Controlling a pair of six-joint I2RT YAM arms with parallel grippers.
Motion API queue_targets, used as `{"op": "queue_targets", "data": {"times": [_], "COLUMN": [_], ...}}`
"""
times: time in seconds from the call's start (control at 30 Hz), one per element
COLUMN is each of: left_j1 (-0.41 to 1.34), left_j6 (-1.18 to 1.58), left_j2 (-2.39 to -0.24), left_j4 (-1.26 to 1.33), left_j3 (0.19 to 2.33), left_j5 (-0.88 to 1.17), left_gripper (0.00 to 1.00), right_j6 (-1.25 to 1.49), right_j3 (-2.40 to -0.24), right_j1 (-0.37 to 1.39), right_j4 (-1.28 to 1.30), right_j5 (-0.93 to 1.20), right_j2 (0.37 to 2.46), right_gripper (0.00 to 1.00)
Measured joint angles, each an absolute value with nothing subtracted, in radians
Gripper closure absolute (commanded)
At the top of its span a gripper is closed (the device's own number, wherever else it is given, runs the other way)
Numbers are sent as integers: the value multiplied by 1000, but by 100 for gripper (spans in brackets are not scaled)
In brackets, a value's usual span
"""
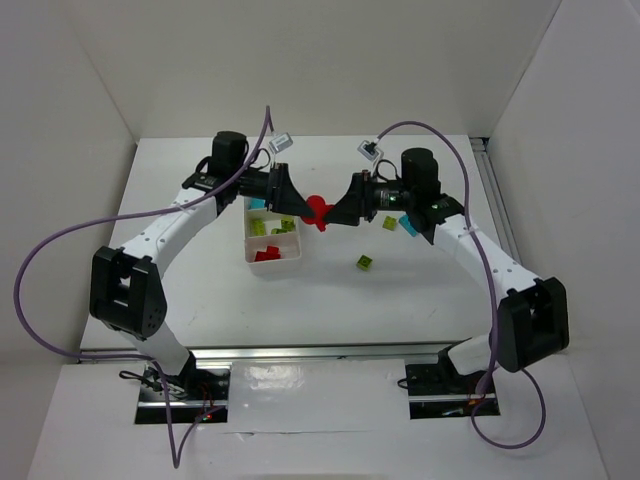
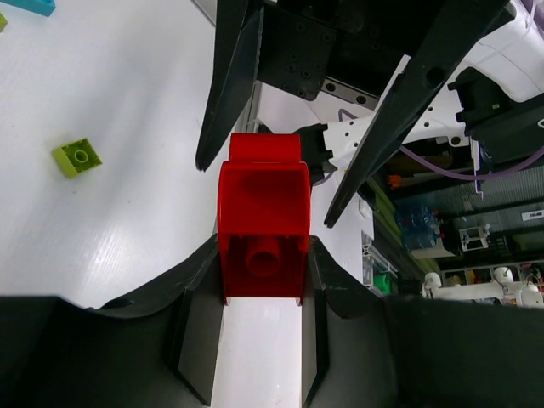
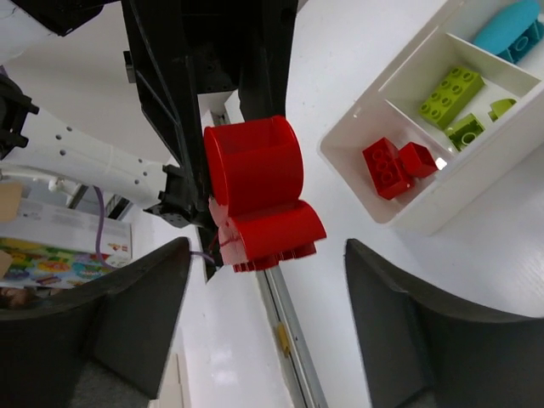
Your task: Sort the legos into containers by color
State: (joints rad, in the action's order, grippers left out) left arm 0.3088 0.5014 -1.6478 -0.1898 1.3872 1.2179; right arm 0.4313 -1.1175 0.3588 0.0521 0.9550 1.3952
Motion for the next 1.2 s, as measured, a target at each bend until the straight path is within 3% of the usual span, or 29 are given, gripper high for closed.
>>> {"op": "queue_targets", "data": {"times": [0.1,0.13,0.23,0.27,0.37,0.53,0.77,0.93,1.2], "left_j1": [309,309,306,301,291,278,159,155,310], "left_j6": [503,503,493,486,478,465,396,370,373], "left_j2": [-1648,-1648,-1646,-1645,-1645,-1645,-1625,-1586,-1571], "left_j4": [-184,-183,-170,-159,-155,-167,-364,-521,-691], "left_j3": [1384,1383,1378,1377,1376,1374,1373,1367,1352], "left_j5": [1224,1227,1246,1253,1256,1243,1078,810,278], "left_gripper": [100,100,100,100,100,100,100,100,100], "right_j6": [440,447,477,492,501,507,474,458,448], "right_j3": [-1122,-1122,-1123,-1123,-1123,-1114,-1067,-1066,-1147], "right_j1": [373,376,379,379,381,377,330,342,456], "right_j4": [30,23,9,3,-4,-6,101,187,292], "right_j5": [957,958,960,961,953,918,746,569,316], "right_j2": [1412,1416,1422,1423,1425,1422,1386,1385,1476], "right_gripper": [36,48,69,83,93,99,99,99,99]}}
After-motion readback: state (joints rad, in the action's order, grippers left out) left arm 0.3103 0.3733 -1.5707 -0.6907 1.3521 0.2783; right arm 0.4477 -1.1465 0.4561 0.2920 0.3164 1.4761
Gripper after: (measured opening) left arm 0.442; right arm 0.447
